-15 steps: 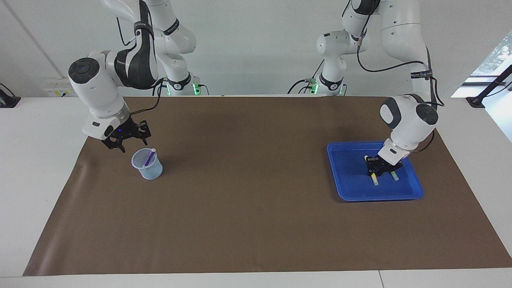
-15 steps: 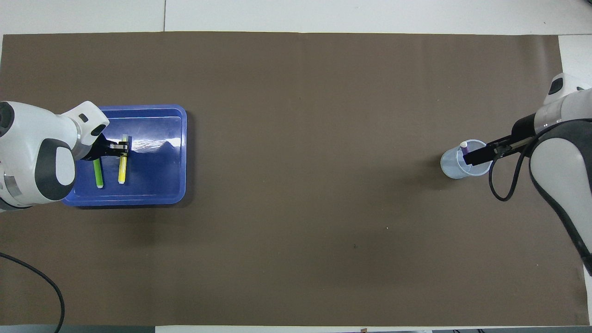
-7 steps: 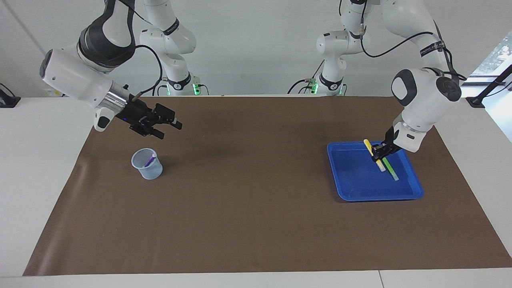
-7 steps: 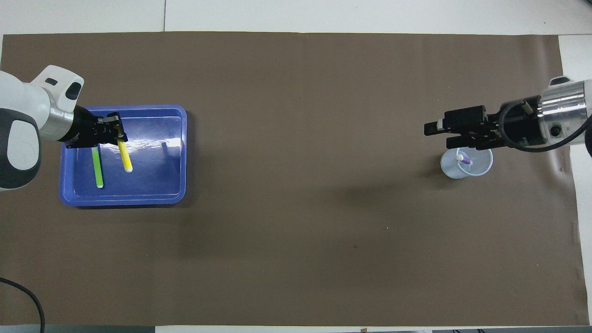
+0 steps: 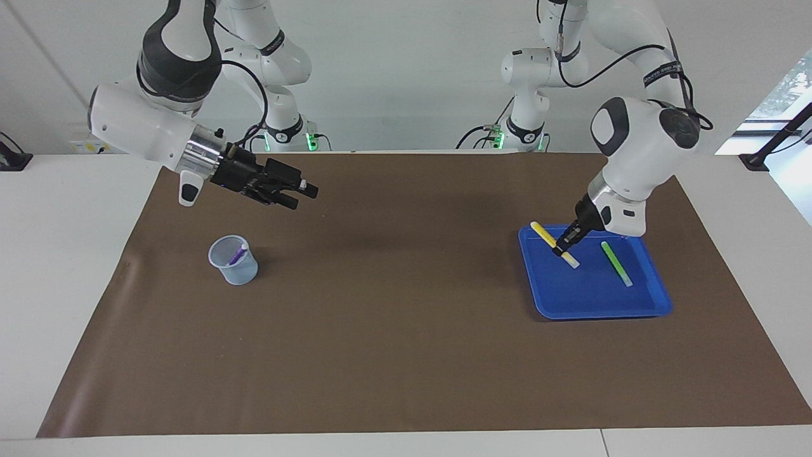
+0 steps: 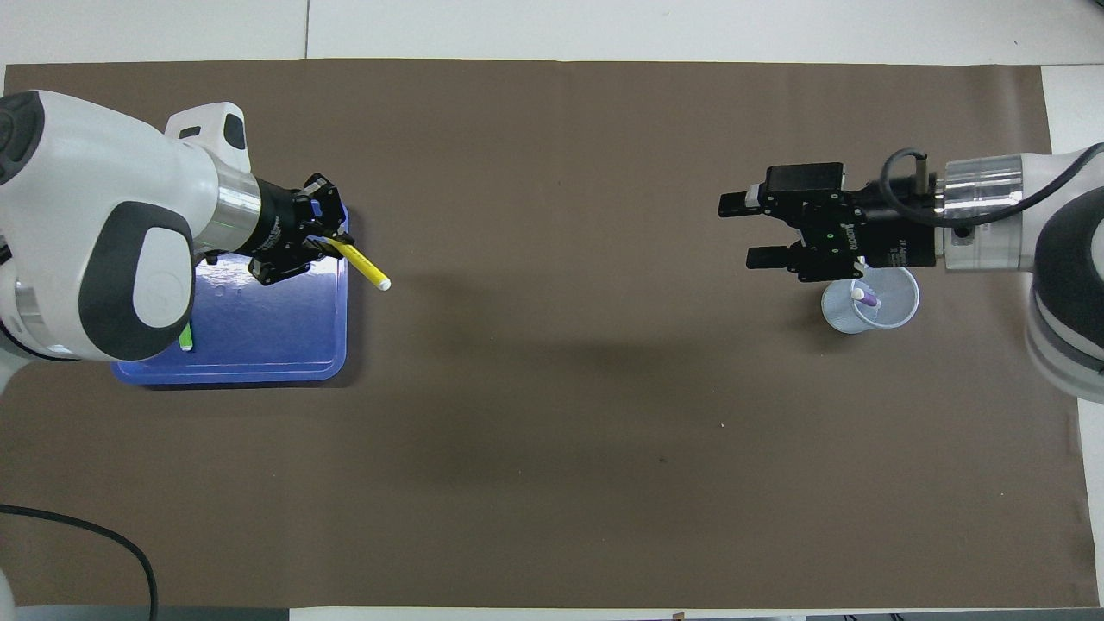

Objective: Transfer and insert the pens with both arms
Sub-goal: 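Carry the yellow pen toward the right gripper and grasp it there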

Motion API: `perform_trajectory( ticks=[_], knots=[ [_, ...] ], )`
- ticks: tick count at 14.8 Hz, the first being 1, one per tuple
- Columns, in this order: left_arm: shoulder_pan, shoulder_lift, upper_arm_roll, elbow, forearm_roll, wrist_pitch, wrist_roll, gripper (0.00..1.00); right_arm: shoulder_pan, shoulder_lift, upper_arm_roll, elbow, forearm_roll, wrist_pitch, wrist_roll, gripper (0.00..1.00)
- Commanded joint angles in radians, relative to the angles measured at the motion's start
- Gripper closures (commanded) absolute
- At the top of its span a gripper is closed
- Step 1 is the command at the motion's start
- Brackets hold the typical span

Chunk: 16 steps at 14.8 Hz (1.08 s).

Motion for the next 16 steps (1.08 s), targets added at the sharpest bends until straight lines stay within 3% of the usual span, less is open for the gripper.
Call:
perform_trajectory(
  ticks=[1, 6, 9, 16],
  knots=[
    [-0.102, 0.038, 0.014, 0.059, -0.033, 0.091, -0.238, 1.0, 0.023, -0.059, 0.003, -0.098, 0.045, 0.08, -0.008, 0.0],
    [-0.251, 0.07, 0.014, 0.125, -0.033, 0.194, -0.514, 1.0, 0.152, -0.087, 0.003, -0.204, 0.215, 0.301, -0.08, 0.0],
    [-0.333, 0.07, 0.015, 0.124, -0.027, 0.246, -0.613, 1.0, 0.181, -0.099, 0.003, -0.223, 0.235, 0.313, -0.088, 0.0],
    [-0.394, 0.07, 0.014, 0.121, -0.027, 0.248, -0.64, 1.0, 0.215, -0.097, 0.004, -0.224, 0.276, 0.35, -0.088, 0.0]
  ],
)
